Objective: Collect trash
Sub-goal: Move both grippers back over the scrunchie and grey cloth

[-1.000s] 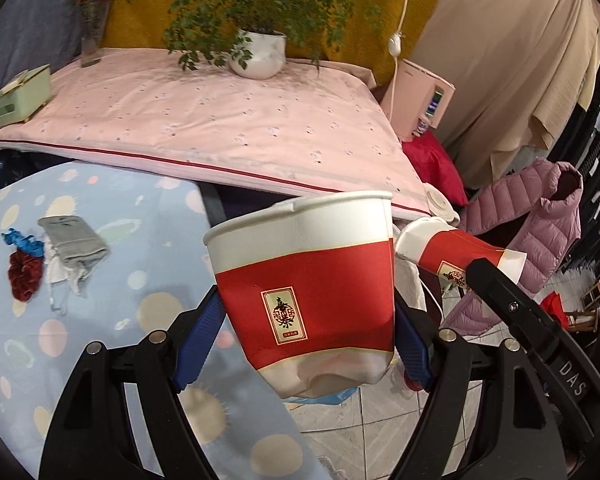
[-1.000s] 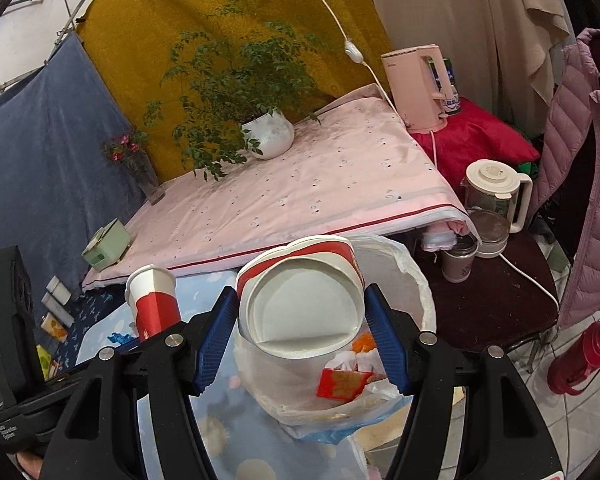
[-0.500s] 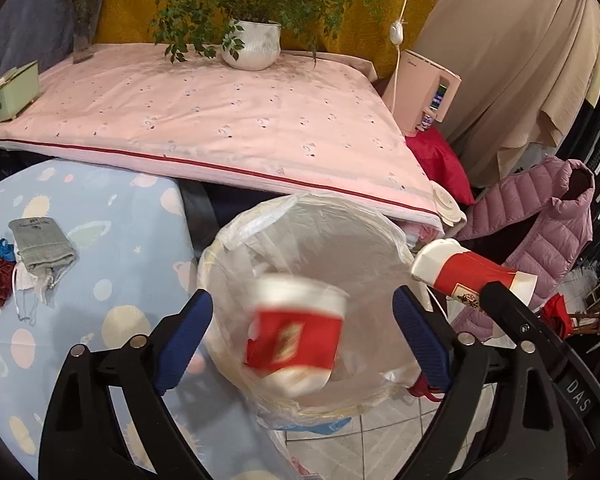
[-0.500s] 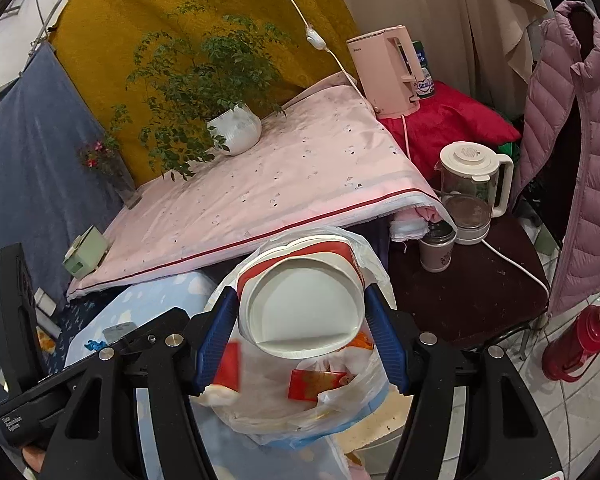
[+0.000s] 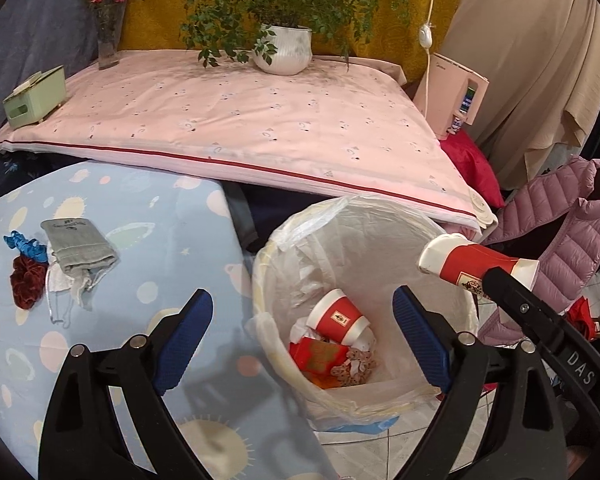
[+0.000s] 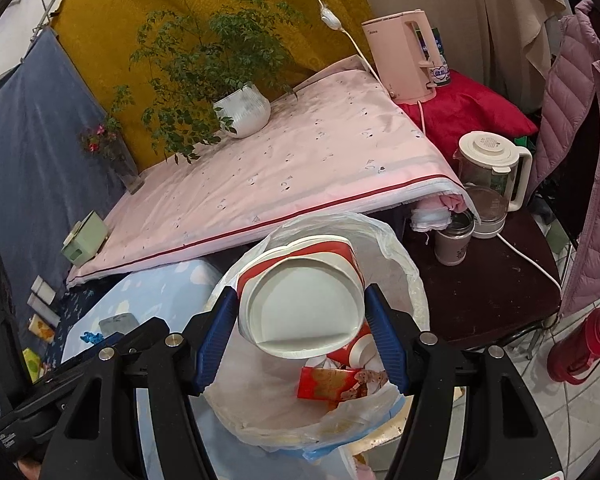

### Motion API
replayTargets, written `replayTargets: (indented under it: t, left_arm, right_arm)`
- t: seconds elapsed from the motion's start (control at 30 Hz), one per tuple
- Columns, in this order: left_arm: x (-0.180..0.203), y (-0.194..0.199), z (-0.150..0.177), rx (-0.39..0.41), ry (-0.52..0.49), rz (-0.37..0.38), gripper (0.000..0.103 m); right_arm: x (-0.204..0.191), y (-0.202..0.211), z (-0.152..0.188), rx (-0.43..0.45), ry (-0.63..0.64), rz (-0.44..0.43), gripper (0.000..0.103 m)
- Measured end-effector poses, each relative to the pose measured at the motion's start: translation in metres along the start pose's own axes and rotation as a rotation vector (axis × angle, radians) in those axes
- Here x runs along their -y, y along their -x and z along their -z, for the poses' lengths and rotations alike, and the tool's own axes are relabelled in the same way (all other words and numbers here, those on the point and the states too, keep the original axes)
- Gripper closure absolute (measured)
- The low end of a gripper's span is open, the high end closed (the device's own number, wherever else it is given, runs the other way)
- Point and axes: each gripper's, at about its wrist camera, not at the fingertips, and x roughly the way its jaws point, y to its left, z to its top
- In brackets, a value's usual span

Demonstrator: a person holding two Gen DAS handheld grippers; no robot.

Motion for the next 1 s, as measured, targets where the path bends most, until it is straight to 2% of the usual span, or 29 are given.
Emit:
replayTargets:
  t: [0.23, 0.5, 1.0]
  left_arm:
    - [-0.022, 0.005, 0.004, 0.013, 0.026, -0.044, 0.016]
    - [-0.051, 0.012, 0.014, 0.011, 0.075, -0.073, 0.016]
    - [-0.106, 0.040, 0.027, 0.038, 0.149, -0.131, 0.016]
  right_arm:
    - [-0.020, -0.011, 0.003, -0.023, 0.041, 0.023, 0.038]
    - [-0.038, -0.008, 0.010, -0.027, 0.066, 0.003, 0.037]
    - [-0.103, -0.002, 0.029, -0.041, 0.172, -0.045, 0.037]
